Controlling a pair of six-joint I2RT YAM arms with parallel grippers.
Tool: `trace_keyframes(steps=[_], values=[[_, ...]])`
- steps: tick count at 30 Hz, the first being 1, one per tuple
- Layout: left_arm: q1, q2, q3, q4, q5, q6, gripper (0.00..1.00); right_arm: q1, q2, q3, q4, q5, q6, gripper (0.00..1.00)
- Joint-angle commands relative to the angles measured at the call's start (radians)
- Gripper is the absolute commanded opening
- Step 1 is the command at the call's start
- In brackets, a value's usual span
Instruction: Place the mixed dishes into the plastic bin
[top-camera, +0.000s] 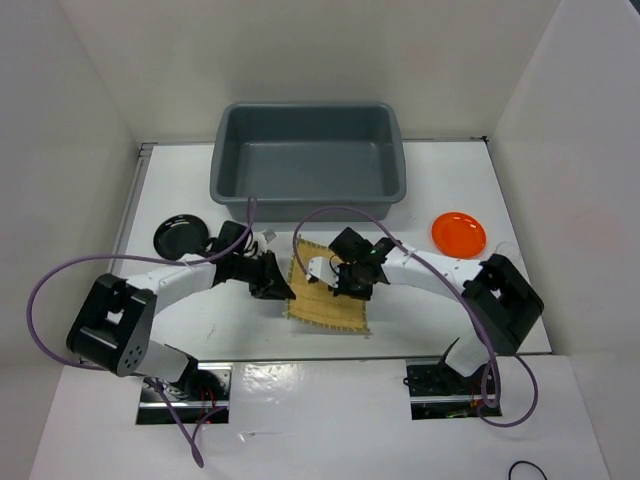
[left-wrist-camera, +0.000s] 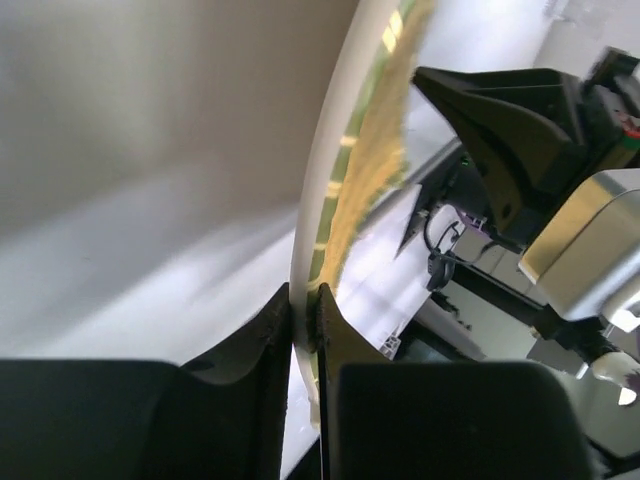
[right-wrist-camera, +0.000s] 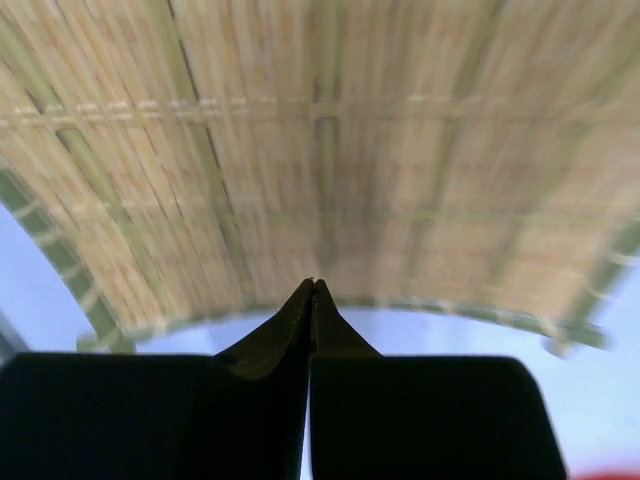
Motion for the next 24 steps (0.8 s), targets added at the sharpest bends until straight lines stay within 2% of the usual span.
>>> trace_keyframes(steps=[1, 4, 5, 8, 9, 11, 15, 18, 22, 24], values=[[0.003, -0.121, 0.138, -0.116, 0.055, 0.055, 0.0, -0.007, -0.166, 0.149, -0.036, -0.036, 0.089, 0.0], [0.032, -0.159, 0.284, -0.205, 0.113, 0.066, 0.0, -0.085, -0.319, 0.203, -0.026, -0.023, 0.212, 0.0], [0.047, -0.159, 0.327, -0.251, 0.114, 0.066, 0.0, -0.115, -0.362, 0.203, 0.018, 0.041, 0.253, 0.0], [0.076, -0.132, 0.502, -0.311, 0.175, 0.089, 0.0, -0.116, -0.531, 0.139, 0.118, 0.146, 0.214, 0.0], [0.09, -0.11, 0.539, -0.323, 0.186, 0.089, 0.0, -0.116, -0.565, 0.119, 0.149, 0.266, 0.235, 0.0], [0.104, -0.08, 0.626, -0.324, 0.21, 0.075, 0.0, -0.146, -0.616, 0.096, 0.161, 0.332, 0.257, 0.0], [0.104, 0.011, 0.704, -0.308, 0.246, 0.06, 0.0, -0.235, -0.686, 0.052, 0.153, 0.329, 0.309, 0.0], [0.138, 0.058, 0.758, -0.259, 0.246, 0.006, 0.0, -0.264, -0.76, 0.006, 0.164, 0.43, 0.33, 0.0], [0.199, 0.185, 0.965, -0.224, 0.246, -0.063, 0.0, -0.274, -0.856, -0.089, 0.173, 0.534, 0.32, 0.0], [0.228, 0.279, 1.126, -0.215, 0.246, -0.106, 0.0, -0.274, -0.896, -0.138, 0.173, 0.568, 0.309, 0.0]])
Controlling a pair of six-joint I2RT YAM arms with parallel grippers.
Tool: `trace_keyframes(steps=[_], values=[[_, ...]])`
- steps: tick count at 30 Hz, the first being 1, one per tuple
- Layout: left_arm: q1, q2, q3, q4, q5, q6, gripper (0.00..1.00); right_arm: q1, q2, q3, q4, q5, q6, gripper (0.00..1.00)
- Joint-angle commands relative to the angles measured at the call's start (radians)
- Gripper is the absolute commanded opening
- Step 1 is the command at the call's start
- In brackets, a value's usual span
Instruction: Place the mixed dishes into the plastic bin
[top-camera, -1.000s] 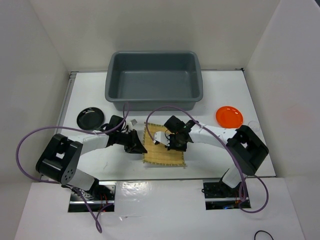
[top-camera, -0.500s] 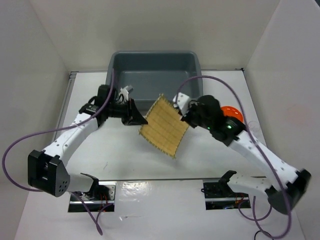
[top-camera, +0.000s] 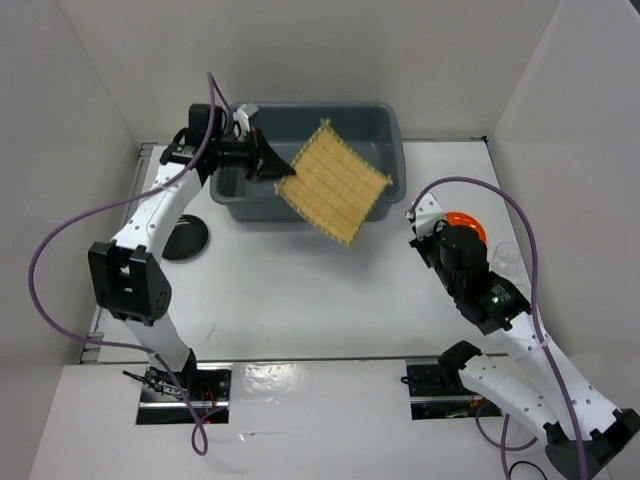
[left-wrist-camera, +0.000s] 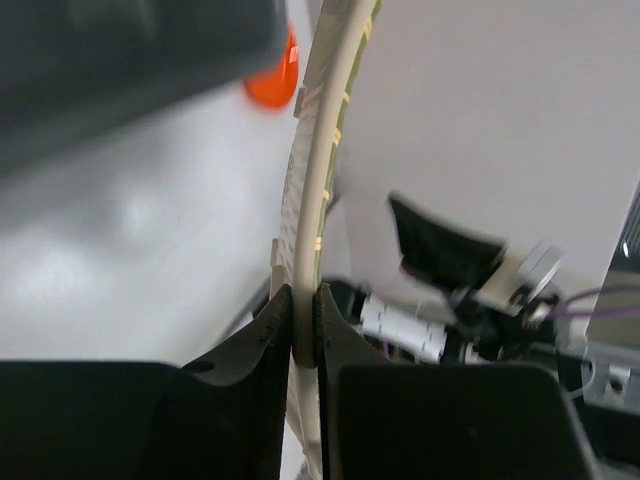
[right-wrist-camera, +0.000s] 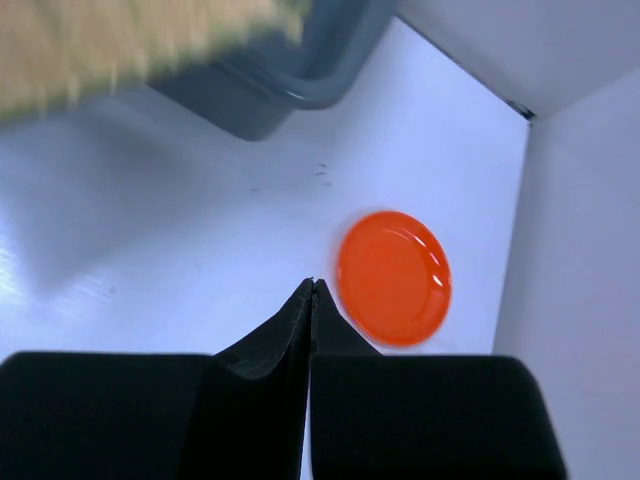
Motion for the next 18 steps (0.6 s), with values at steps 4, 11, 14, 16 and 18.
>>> trace_keyframes(steps=[4, 11, 14, 16, 18], values=[[0.075, 0.173, 0.384, 0.173, 0.058, -0.197, 0.0, -0.015, -0.095, -0.108, 0.068, 0.155, 0.011, 0.0], [0.075, 0.447, 0.633, 0.131, -0.007, -0.246, 0.0, -0.058, -0.143, -0.209, 0.12, 0.137, 0.031, 0.01], [0.055, 0.542, 0.714, 0.154, -0.057, -0.268, 0.0, -0.069, -0.143, -0.231, 0.14, 0.148, 0.031, 0.01], [0.044, 0.628, 0.781, 0.125, -0.09, -0.268, 0.0, -0.08, -0.143, -0.231, 0.14, 0.148, 0.031, 0.01], [0.035, 0.688, 0.86, 0.075, -0.136, -0.268, 0.0, -0.08, -0.143, -0.242, 0.149, 0.158, 0.022, 0.01]])
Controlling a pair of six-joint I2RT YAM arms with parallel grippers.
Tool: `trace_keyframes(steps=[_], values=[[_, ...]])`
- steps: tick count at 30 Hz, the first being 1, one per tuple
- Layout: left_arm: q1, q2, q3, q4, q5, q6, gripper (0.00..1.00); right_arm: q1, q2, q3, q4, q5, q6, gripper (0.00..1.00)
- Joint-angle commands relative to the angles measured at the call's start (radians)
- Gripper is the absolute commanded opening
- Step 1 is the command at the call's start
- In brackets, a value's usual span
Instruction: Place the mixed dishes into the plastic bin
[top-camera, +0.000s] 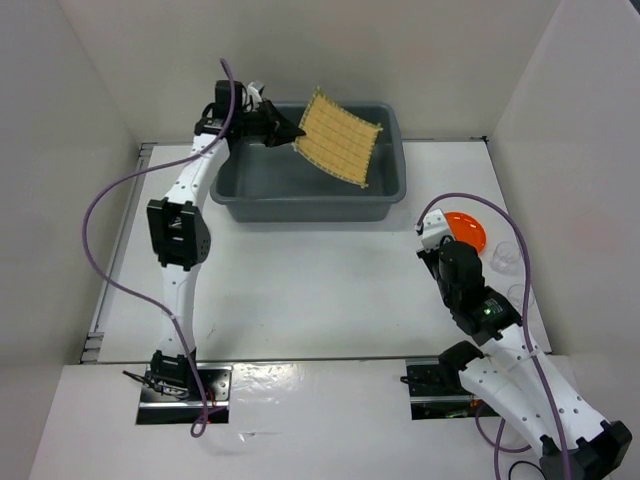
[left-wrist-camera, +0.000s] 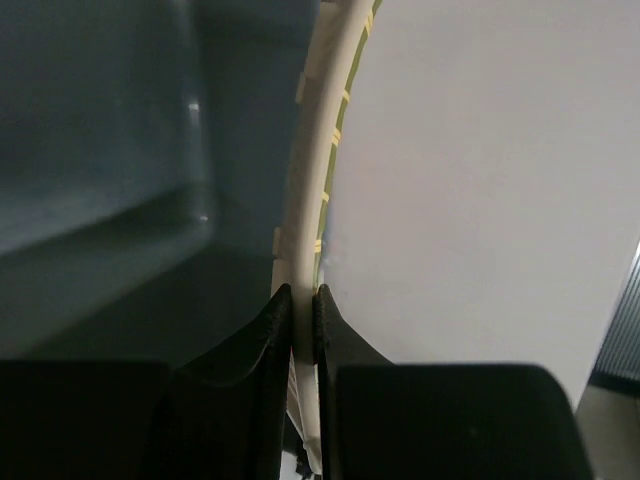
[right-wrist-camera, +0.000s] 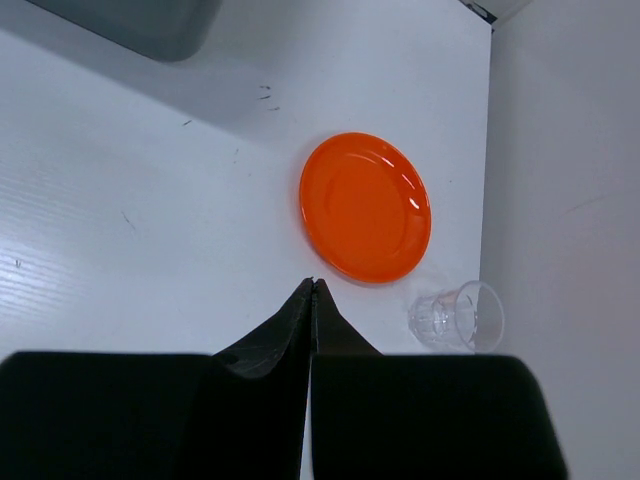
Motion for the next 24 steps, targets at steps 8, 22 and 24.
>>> trace_keyframes(steps=[8, 22, 24], values=[[-0.044, 0.498, 0.756, -0.174, -0.105, -0.151, 0.0, -0.017, -0.032, -0.019, 0.083, 0.039, -0.002, 0.01], [-0.073, 0.6, 0.789, -0.343, -0.184, -0.105, 0.14, -0.035, -0.032, -0.028, 0.092, 0.039, -0.002, 0.01], [-0.073, 0.6, 0.789, -0.375, -0.195, -0.08, 0.34, -0.035, -0.032, -0.028, 0.092, 0.039, -0.002, 0.01]])
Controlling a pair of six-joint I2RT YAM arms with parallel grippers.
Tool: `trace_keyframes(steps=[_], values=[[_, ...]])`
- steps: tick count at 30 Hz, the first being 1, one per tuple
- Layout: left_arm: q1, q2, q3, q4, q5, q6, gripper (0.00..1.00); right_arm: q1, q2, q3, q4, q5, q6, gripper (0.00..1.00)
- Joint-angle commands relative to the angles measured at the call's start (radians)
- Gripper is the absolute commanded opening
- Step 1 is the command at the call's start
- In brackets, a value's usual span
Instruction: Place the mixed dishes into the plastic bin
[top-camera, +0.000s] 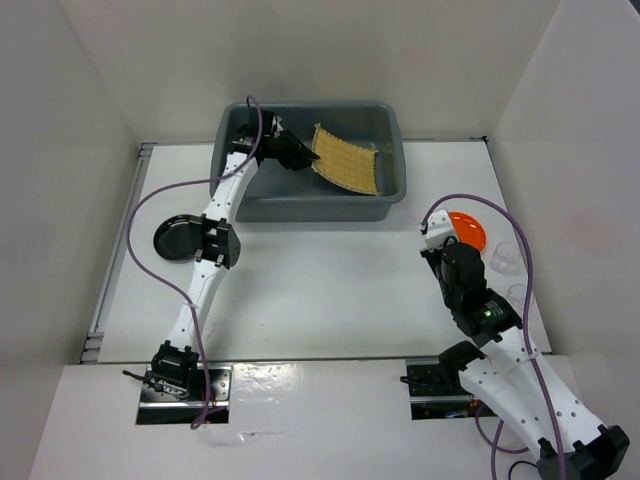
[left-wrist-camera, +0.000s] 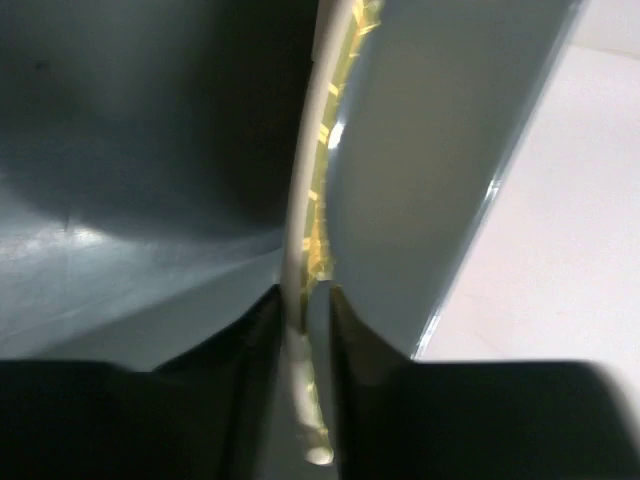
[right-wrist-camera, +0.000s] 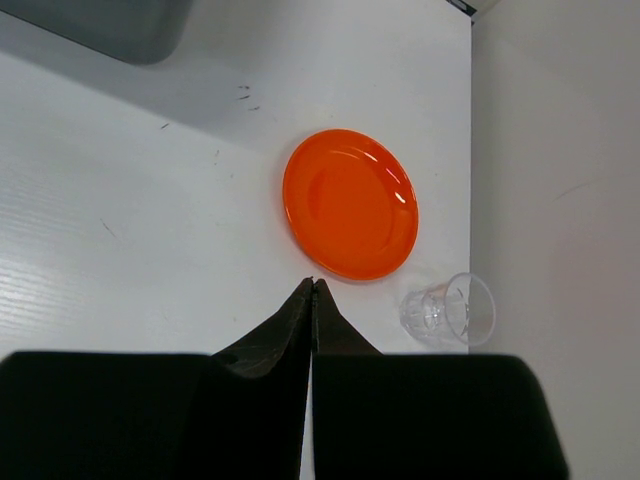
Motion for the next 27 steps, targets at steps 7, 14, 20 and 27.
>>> trace_keyframes(steps=[7, 14, 20, 27], values=[[0.018, -0.045, 0.06, -0.332, -0.151, 0.121, 1.0, -0.015, -0.01, -0.014, 0.059, 0.021, 0.001, 0.48], [0.029, -0.155, 0.06, -0.533, -0.431, 0.29, 1.0, -0.095, 0.043, -0.014, 0.059, 0.021, 0.01, 0.81], [0.011, -0.446, 0.06, -0.533, -0.642, 0.387, 1.0, -0.17, 0.154, 0.085, -0.065, -0.097, 0.035, 0.98], [-0.024, -0.861, -0.185, -0.533, -0.846, 0.586, 1.0, -0.198, 0.396, 0.143, -0.162, -0.135, -0.252, 0.98]])
